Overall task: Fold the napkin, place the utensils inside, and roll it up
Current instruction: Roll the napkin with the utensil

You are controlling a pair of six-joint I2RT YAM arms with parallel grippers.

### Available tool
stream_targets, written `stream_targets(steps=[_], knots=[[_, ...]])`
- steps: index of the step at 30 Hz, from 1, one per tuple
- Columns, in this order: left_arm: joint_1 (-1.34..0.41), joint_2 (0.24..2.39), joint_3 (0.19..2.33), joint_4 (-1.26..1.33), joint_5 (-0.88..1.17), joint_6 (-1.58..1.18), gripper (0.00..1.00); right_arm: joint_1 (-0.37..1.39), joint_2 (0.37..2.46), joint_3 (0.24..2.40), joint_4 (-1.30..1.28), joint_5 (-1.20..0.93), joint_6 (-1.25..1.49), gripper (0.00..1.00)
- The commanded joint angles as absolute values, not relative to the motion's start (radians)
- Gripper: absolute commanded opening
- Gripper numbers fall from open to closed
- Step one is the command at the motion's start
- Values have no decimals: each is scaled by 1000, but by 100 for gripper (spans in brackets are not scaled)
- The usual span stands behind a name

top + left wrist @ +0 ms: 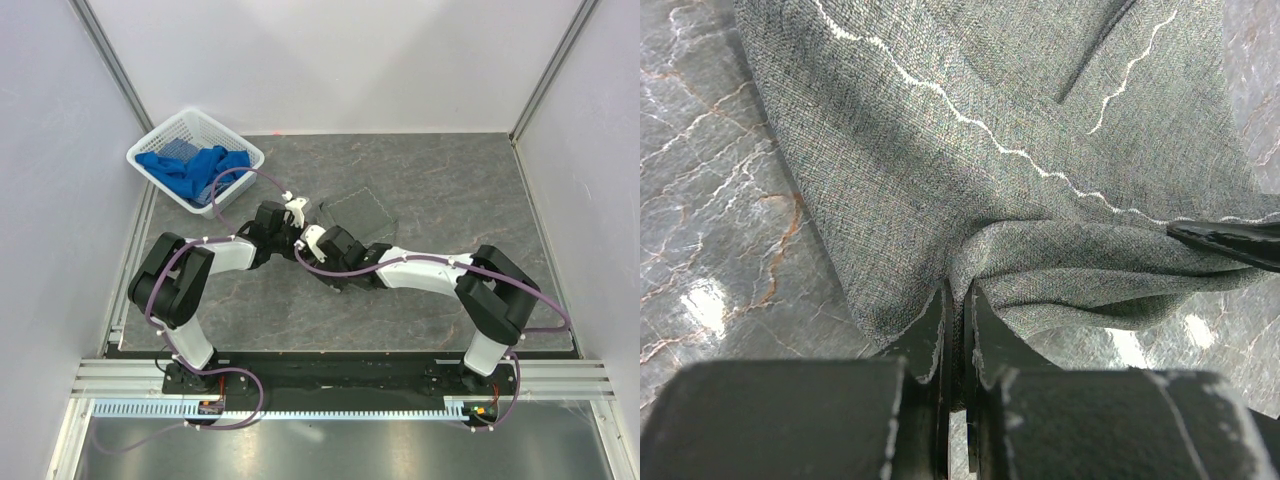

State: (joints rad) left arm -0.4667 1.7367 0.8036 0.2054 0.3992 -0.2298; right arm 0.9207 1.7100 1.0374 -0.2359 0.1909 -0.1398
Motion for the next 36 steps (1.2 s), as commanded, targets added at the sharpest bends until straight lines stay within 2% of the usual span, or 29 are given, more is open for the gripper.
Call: stream_targets(steps=[1,6,11,19,21,22,23,25,28,29,31,32,36], knots=[[-469,1706,815,155,402,-206,2,946,1753,1026,-201,323,-146,74],[-469,1703,819,153,405,-204,2,977,1776,1002,-163,420,-149,68],[-469,1698,821,150,411,-204,2,994,1796,994,-138,491,-129,53],[-469,1687,831,146,428,-218,2,1009,1784,989,-106,509,-112,48],[-469,1681,833,147,431,-222,7,1009,1776,989,-106,496,-110,45],[-469,1680,836,147,433,-227,10,1008,1773,988,-104,474,-110,37],[-469,1677,836,144,433,-229,16,1009,1772,989,-104,465,-110,32],[-469,1664,836,146,431,-235,21,1008,1776,989,-110,439,-110,20],[-469,1641,834,141,417,-238,35,1002,1787,994,-124,396,-104,9],[-469,1632,833,140,411,-238,44,997,1790,994,-127,355,-103,7],[-469,1617,827,124,382,-236,53,976,1792,1008,-156,304,-100,0],[-469,1602,822,123,373,-236,60,967,1795,1012,-169,279,-97,0],[-465,1559,790,124,324,-236,72,922,1790,1046,-221,131,-92,0]])
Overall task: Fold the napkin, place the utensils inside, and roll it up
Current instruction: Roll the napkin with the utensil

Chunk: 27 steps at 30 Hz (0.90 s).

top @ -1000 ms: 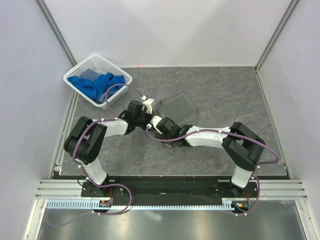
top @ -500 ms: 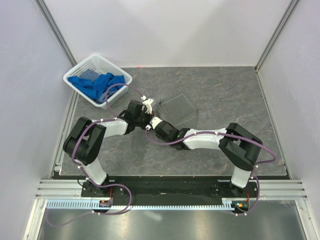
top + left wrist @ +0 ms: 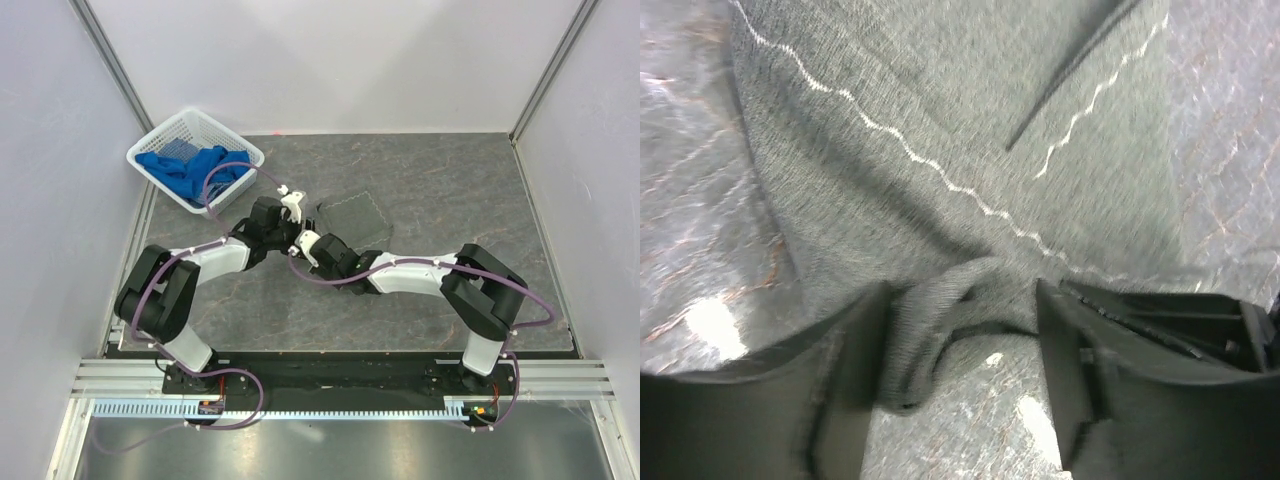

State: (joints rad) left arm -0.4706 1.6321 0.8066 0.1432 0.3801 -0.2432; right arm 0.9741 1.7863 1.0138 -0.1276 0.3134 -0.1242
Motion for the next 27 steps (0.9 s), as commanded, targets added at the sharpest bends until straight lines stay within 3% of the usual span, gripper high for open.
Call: stream_targets(steps=[1,5,8,18,27], knots=[[-463,1551,772,127,315,-242,77,902,1792,1055,-247,103,-92,0],[-453,1499,718,181,259,-275,92,855,1812,1115,-336,-43,-84,0],[-437,1454,675,216,247,-293,96,824,1827,1144,-385,-123,-84,0],[-382,1417,608,284,288,-324,99,761,1922,1215,-469,-267,-87,0],[-368,1436,623,278,246,-339,100,749,1899,1187,-422,-216,-29,0]])
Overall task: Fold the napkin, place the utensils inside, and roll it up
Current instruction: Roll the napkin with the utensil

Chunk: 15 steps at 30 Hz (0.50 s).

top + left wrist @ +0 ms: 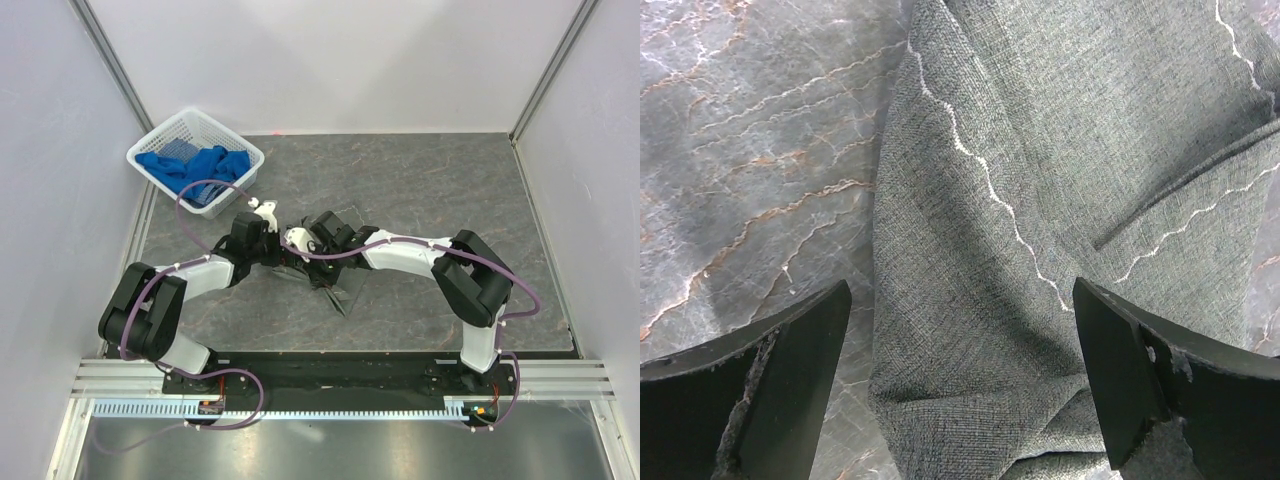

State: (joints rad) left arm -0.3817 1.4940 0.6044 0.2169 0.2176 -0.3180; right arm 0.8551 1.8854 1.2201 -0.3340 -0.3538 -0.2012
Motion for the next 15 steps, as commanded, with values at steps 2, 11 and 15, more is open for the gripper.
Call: stream_targets(steps=[2,11,15], knots=[[-354,1440,617,276,232,-339,100,746,1888,1180,-414,-216,-26,0],[-310,1463,634,269,218,-379,100,739,1868,1157,-396,-235,-23,0],[-301,1437,598,325,221,-391,100,727,1884,1160,-399,-274,-29,0]])
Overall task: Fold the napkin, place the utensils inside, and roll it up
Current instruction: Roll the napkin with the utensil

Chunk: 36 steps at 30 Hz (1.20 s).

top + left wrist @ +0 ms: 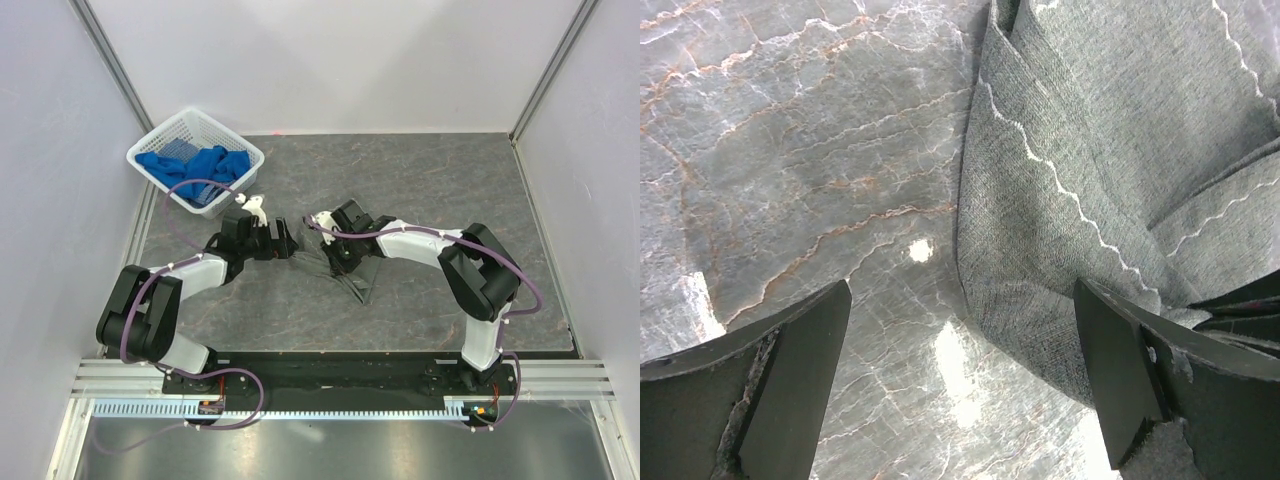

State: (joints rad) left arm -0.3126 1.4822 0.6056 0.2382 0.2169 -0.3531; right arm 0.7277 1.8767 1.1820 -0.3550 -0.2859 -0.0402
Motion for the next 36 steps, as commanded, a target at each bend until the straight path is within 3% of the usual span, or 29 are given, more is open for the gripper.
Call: stream_targets(steps=[1,10,17,26,36], knots=[[-301,1412,585,345,228,-388,100,724,1893,1163,-403,-284,-31,0],[-291,1279,396,595,247,-457,100,704,1928,1209,-468,-390,-43,0],[-291,1236,272,759,438,-480,100,701,1960,1267,-548,-445,-31,0],[-291,1312,232,821,529,-499,99,673,2045,1327,-620,-607,-43,0],[-291,1353,255,778,503,-468,87,641,2126,1358,-650,-696,-58,0]])
